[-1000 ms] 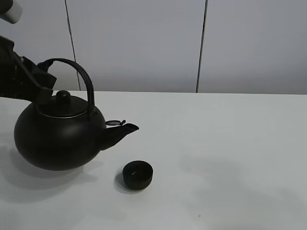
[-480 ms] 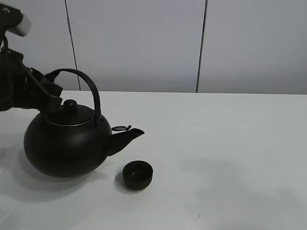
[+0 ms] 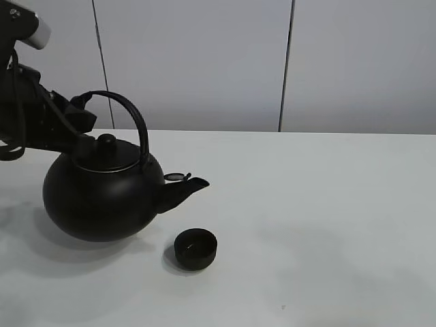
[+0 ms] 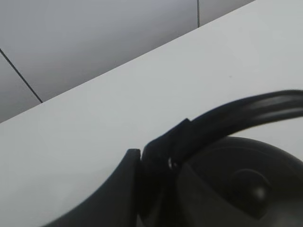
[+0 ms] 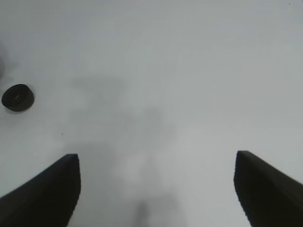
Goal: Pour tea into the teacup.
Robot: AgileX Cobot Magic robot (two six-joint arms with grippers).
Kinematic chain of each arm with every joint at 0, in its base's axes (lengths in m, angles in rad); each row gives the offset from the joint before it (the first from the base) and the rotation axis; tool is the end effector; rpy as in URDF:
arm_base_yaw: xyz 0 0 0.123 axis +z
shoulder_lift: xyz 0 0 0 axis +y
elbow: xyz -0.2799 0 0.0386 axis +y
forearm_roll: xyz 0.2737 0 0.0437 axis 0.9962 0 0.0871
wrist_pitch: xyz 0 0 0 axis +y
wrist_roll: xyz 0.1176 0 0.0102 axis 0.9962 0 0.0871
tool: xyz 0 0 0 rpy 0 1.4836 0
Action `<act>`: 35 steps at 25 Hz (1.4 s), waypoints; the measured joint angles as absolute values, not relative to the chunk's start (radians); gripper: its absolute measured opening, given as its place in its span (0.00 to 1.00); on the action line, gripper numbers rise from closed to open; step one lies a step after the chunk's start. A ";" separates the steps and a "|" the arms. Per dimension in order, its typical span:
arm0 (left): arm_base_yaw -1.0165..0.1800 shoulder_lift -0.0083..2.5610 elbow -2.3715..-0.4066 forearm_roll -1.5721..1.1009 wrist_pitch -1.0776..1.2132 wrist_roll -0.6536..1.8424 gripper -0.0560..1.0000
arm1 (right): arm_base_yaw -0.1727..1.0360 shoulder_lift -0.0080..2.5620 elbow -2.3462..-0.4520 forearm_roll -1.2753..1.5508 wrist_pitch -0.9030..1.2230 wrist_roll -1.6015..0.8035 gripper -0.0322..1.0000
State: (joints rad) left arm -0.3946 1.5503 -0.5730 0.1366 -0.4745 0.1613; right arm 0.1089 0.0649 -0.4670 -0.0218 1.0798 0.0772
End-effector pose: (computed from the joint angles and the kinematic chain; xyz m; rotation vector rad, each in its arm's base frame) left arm 0.3016 -0.1335 0.1531 0.6998 1.8648 -0.1340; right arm 0.0559 0.0038 0.2612 -0.0343 2.1619 0.0806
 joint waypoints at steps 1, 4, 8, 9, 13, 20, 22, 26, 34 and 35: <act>-0.395 1.550 -0.573 0.137 -0.469 0.182 0.16 | 0.109 0.065 -0.467 -0.022 1.080 0.077 0.62; -0.393 1.550 -0.573 0.137 -0.447 0.231 0.16 | 0.109 0.065 -0.467 -0.022 1.079 0.077 0.62; -0.381 1.550 -0.573 0.138 -0.440 0.259 0.16 | 0.109 0.065 -0.467 -0.022 1.079 0.077 0.62; -0.377 1.550 -0.573 0.137 -0.440 0.262 0.16 | 0.109 0.065 -0.467 -0.022 1.079 0.077 0.62; -0.375 1.550 -0.573 0.137 -0.440 0.282 0.16 | 0.109 0.065 -0.467 -0.022 1.079 0.077 0.62; -0.375 1.550 -0.573 0.145 -0.427 0.313 0.16 | 0.109 0.065 -0.467 -0.022 1.079 0.077 0.62; -0.375 1.550 -0.573 0.157 -0.426 0.314 0.16 | 0.109 0.065 -0.467 -0.022 1.079 0.077 0.62; -0.375 1.550 -0.573 0.164 -0.424 0.315 0.16 | 0.109 0.065 -0.467 -0.022 1.079 0.077 0.62; -0.375 1.550 -0.573 0.166 -0.406 0.345 0.16 | 0.109 0.065 -0.467 -0.022 1.080 0.077 0.62; -0.375 1.550 -0.573 0.166 -0.403 0.346 0.16 | 0.109 0.065 -0.467 -0.022 1.080 0.077 0.62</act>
State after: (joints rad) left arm -0.3747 1.5503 -0.5730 0.1663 -0.4030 0.3462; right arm 0.1089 0.0649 -0.4670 -0.0218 1.0804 0.0772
